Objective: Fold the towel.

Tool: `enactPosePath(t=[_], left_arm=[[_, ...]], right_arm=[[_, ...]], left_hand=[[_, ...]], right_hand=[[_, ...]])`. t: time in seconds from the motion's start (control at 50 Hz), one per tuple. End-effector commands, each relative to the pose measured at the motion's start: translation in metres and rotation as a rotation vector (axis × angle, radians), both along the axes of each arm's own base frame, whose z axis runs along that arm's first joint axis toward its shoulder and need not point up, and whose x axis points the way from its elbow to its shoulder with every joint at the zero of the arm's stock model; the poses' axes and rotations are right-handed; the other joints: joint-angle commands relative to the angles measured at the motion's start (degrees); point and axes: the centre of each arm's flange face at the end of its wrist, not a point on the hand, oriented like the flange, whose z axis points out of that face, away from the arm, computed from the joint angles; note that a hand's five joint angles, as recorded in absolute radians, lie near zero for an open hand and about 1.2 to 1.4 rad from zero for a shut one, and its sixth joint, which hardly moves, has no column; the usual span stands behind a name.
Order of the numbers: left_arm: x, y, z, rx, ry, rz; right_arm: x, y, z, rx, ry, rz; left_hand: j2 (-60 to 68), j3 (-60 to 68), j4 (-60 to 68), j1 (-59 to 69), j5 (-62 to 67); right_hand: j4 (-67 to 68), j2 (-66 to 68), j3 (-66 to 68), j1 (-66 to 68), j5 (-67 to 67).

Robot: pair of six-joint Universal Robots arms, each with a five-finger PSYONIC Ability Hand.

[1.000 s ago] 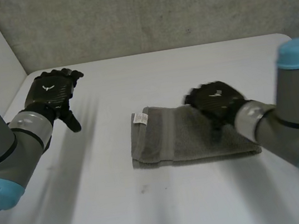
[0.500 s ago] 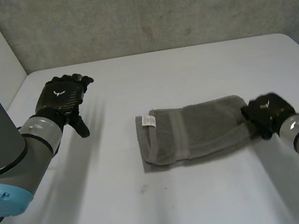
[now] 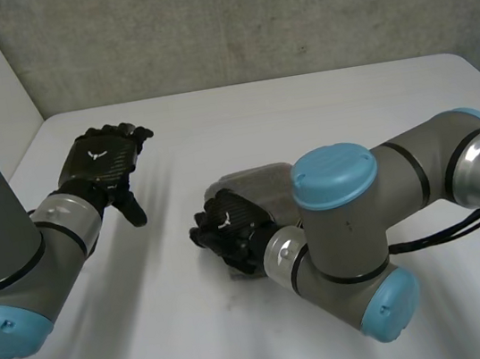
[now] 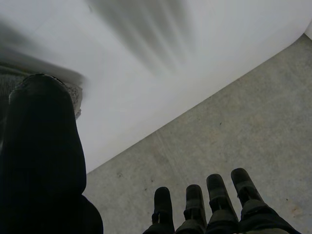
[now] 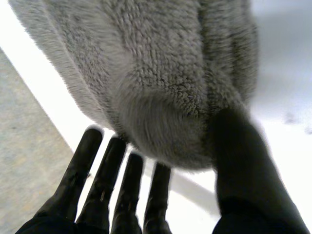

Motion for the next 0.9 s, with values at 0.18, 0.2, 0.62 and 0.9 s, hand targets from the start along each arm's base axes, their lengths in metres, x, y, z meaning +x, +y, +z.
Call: enactPosePath(t=[0.18,0.2,0.62,0.9], left_arm=[[-0.039,0.004,0.028,-0.069,0.101,-0.089],[-0.047,0.006,0.029,-0.057,0.135,-0.104],[-0.097,0.021,-0.082,0.268,0.072,-0.003],[-0.091,0.028,-0.1,0.317,0.019,-0.005]], right_arm=[[-0.07,-0.043,0.058,0.226,-0.27,-0.372],[-0.079,-0.051,0.062,0.266,-0.314,-0.419],[-0.086,-0.085,0.024,0.501,-0.343,-0.5],[-0.078,-0.093,-0.002,0.289,-0.109,-0.473]], left_hand=[[0.5,0.38,0.48,0.13,-1.85],[0.5,0.38,0.48,0.13,-1.85],[0.5,0.38,0.48,0.13,-1.85],[0.5,0.38,0.48,0.13,-1.85]], right_hand=[[-19.66,-18.76,-18.96,-16.78,-17.4],[-19.66,-18.76,-18.96,-16.78,-17.4],[-19.66,-18.76,-18.96,-16.78,-17.4],[-19.66,-18.76,-18.96,-16.78,-17.4]])
